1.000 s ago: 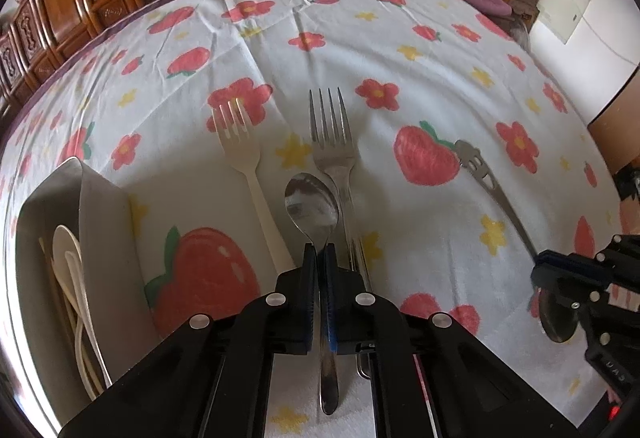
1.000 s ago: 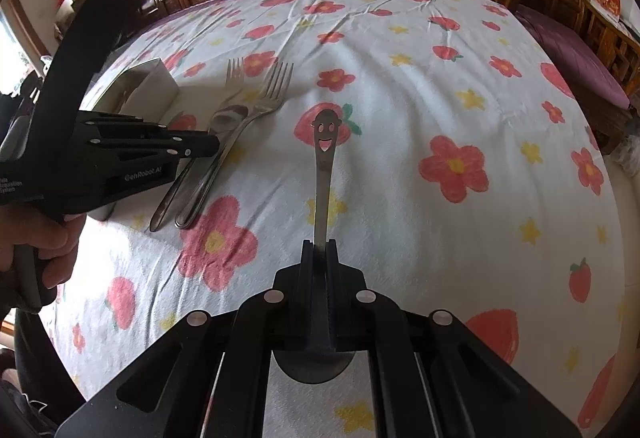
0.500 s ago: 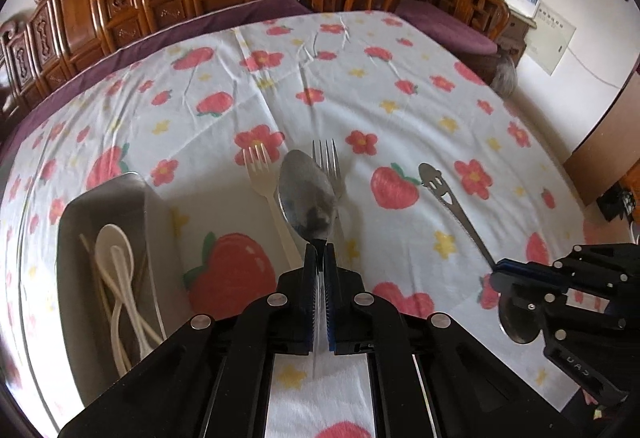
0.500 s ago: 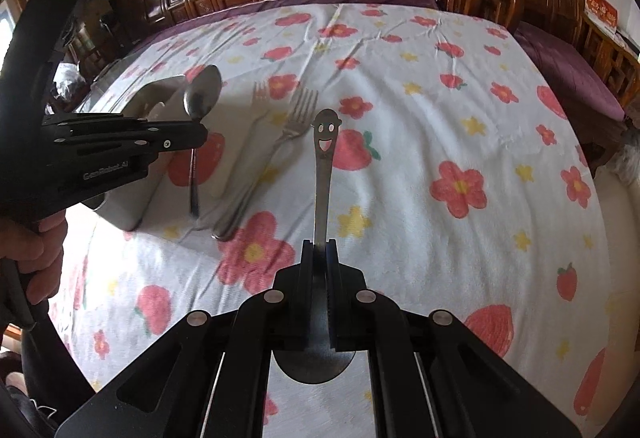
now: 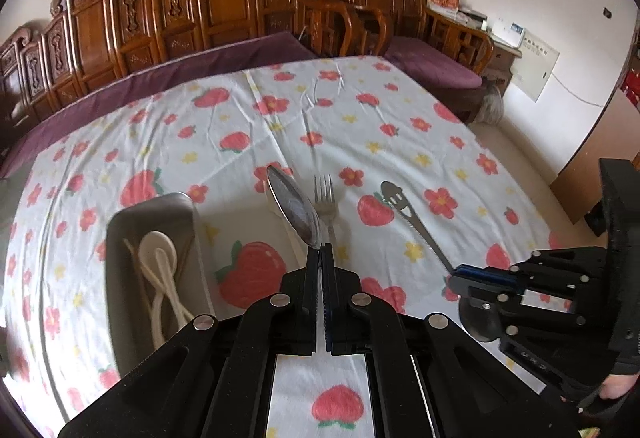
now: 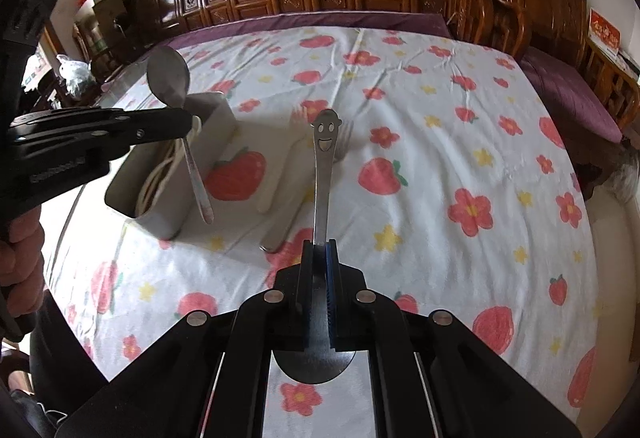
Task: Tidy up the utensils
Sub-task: 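Carry the steel spoon into the tray and open the left tool while the right carries the smiley spoon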
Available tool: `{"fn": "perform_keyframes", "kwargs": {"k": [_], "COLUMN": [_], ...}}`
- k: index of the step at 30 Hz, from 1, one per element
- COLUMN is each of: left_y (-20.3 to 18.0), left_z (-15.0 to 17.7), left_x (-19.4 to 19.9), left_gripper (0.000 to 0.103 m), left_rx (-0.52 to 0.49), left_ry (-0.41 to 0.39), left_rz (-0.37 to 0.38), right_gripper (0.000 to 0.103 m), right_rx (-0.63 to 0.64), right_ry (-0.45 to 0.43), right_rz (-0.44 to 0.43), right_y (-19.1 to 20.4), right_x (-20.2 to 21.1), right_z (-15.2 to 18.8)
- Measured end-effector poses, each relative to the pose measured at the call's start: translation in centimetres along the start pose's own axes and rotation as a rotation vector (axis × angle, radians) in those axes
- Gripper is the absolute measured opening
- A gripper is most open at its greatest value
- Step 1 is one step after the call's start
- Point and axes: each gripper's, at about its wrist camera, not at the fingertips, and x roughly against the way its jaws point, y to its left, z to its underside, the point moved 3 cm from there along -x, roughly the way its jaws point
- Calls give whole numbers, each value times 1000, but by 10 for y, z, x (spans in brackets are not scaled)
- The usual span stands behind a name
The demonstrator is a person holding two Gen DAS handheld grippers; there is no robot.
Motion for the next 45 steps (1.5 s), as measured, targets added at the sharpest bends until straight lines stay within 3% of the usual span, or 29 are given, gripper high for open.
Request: {"fn": "perform_keyframes", "kwargs": {"k": [9,19,29,45], "left_y": [31,84,119,139], "left_z": [7,31,50,38], "left_x": [45,59,43,-9], "left_gripper": [1,1,1,3], "left_rx": [17,57,80,108], "left_ry": [-38,-4,63,125], "left_rz": [-36,-95,-143,-127], "right_gripper": [7,7,7,7], "right_rx": [24,68,106,108], "right_ry": [-34,-31,-16,15], "right_rz": [-41,-97,-124,-112], "right_y": [34,82,111,112], "right_x": [5,-10,-21,-37], "right_z": [-19,-35,-42,-43]}}
